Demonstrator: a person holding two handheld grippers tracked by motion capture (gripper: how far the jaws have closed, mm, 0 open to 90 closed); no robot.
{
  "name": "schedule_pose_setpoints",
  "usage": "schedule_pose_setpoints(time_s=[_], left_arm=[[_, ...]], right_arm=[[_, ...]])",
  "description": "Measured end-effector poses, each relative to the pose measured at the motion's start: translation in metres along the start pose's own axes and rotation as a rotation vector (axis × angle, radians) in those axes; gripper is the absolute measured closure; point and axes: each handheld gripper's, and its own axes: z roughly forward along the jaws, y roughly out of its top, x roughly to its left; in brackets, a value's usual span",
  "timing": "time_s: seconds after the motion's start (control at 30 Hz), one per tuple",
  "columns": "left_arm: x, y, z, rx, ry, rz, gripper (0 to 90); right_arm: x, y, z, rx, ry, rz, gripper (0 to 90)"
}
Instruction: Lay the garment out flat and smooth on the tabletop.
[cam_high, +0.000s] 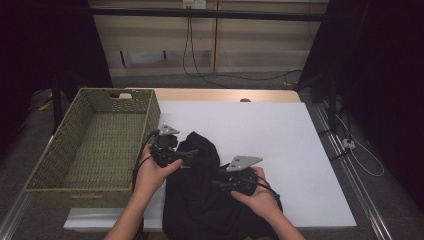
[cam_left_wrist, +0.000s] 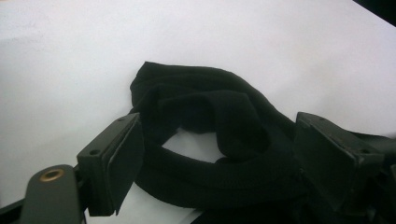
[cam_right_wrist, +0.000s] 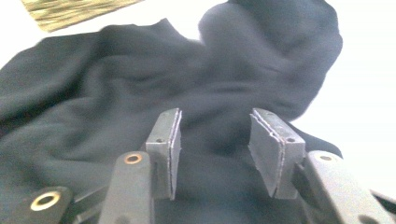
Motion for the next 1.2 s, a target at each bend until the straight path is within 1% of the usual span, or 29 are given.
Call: schedule_pose_setpoints(time_s=[0.1, 0.2, 0.27, 0.3, 0.33, 0.37, 0.4, 0.43, 0.47, 0.5, 0.53, 0.57, 0.6, 0.67, 0.7, 0.8, 0.83, 0.87, 0.9, 0.93, 0.97, 1.0, 1.03, 1.07, 1.1, 1.13, 1.2], left_arm=[[0.0, -0.001, 0.001, 0.007, 0.001, -0.002, 17.2], [0.0, -0.001, 0.003, 0.01, -0.002, -0.001, 17.2], [-0.001, -0.001, 0.003, 0.012, -0.005, 0.004, 17.2], [-0.001, -0.002, 0.003, 0.009, -0.005, 0.005, 17.2], [-0.002, -0.002, 0.003, 0.009, -0.005, 0.008, 17.2], [-0.002, -0.002, 0.003, 0.015, -0.011, 0.012, 17.2], [-0.002, -0.002, 0.004, 0.014, -0.009, 0.013, 16.7], [-0.002, -0.002, 0.004, 0.013, -0.008, 0.017, 16.2], [-0.001, -0.002, 0.004, 0.022, -0.009, 0.022, 15.6], [-0.001, -0.002, 0.005, 0.022, -0.007, 0.018, 15.1], [-0.001, -0.003, 0.005, 0.024, -0.008, 0.016, 14.8], [-0.001, -0.003, 0.006, 0.026, -0.01, 0.014, 14.5], [-0.001, -0.002, 0.006, 0.023, -0.011, 0.019, 14.5], [-0.001, -0.001, 0.005, 0.02, -0.013, 0.012, 14.5], [-0.001, 0.0, 0.005, 0.013, -0.01, 0.017, 14.5], [-0.003, 0.002, 0.006, 0.007, -0.017, 0.015, 14.5], [-0.003, 0.003, 0.006, 0.003, -0.017, 0.021, 14.5], [-0.004, 0.003, 0.007, 0.005, -0.019, 0.017, 14.5], [-0.004, 0.004, 0.007, 0.002, -0.021, 0.021, 14.5], [-0.004, 0.004, 0.007, 0.003, -0.021, 0.029, 14.6], [-0.005, 0.005, 0.007, -0.003, -0.023, 0.018, 14.6], [-0.006, 0.005, 0.007, -0.008, -0.023, 0.011, 14.7], [-0.007, 0.005, 0.008, -0.013, -0.025, 0.004, 14.7], [-0.006, 0.006, 0.007, -0.005, -0.024, 0.017, 14.7], [-0.005, 0.006, 0.007, -0.002, -0.023, 0.022, 14.7], [-0.005, 0.006, 0.007, 0.001, -0.022, 0.02, 14.7], [-0.005, 0.005, 0.006, -0.002, -0.02, 0.019, 14.7]], right_arm=[[-0.012, -0.005, -0.002, 0.0, -0.047, 0.015, 48.9], [-0.019, -0.009, 0.001, 0.016, -0.057, 0.035, 47.9], [-0.02, -0.012, 0.009, 0.054, -0.054, 0.031, 48.7], [-0.02, -0.013, 0.012, 0.07, -0.056, 0.021, 51.3], [-0.019, -0.014, 0.013, 0.052, -0.059, 0.002, 57.1], [-0.019, -0.014, 0.014, 0.048, -0.057, -0.002, 60.8], [-0.018, -0.013, 0.013, 0.05, -0.043, 0.004, 72.1], [-0.018, -0.014, 0.013, 0.053, -0.026, 0.005, 79.8], [-0.018, -0.014, 0.012, 0.055, -0.018, 0.004, 85.6], [-0.017, -0.014, 0.011, 0.062, -0.012, -0.001, 87.0], [-0.016, -0.014, 0.01, 0.069, -0.004, -0.017, 87.3], [-0.015, -0.014, 0.009, 0.072, 0.002, -0.023, 87.5], [-0.014, -0.015, 0.007, 0.071, 0.013, -0.02, 87.6], [-0.014, -0.019, 0.004, 0.066, 0.029, -0.01, 87.7], [-0.013, -0.02, 0.003, 0.066, 0.041, -0.006, 87.7], [-0.009, -0.023, -0.002, 0.07, 0.083, -0.012, 87.8], [-0.007, -0.023, -0.002, 0.072, 0.092, -0.02, 87.8], [-0.003, -0.024, -0.003, 0.077, 0.108, -0.032, 87.8], [0.0, -0.024, -0.005, 0.085, 0.123, -0.042, 87.8], [0.004, -0.024, -0.006, 0.091, 0.147, -0.053, 87.9], [0.007, -0.024, -0.007, 0.104, 0.173, -0.064, 87.8], [0.011, -0.025, -0.009, 0.113, 0.188, -0.079, 87.7], [0.013, -0.025, -0.01, 0.119, 0.195, -0.087, 87.4], [0.015, -0.024, -0.012, 0.118, 0.199, -0.086, 86.4], [0.015, -0.024, -0.013, 0.106, 0.192, -0.076, 83.1], [0.014, -0.022, -0.014, 0.081, 0.176, -0.058, 76.2], [0.01, -0.017, -0.016, 0.037, 0.149, -0.025, 67.8]])
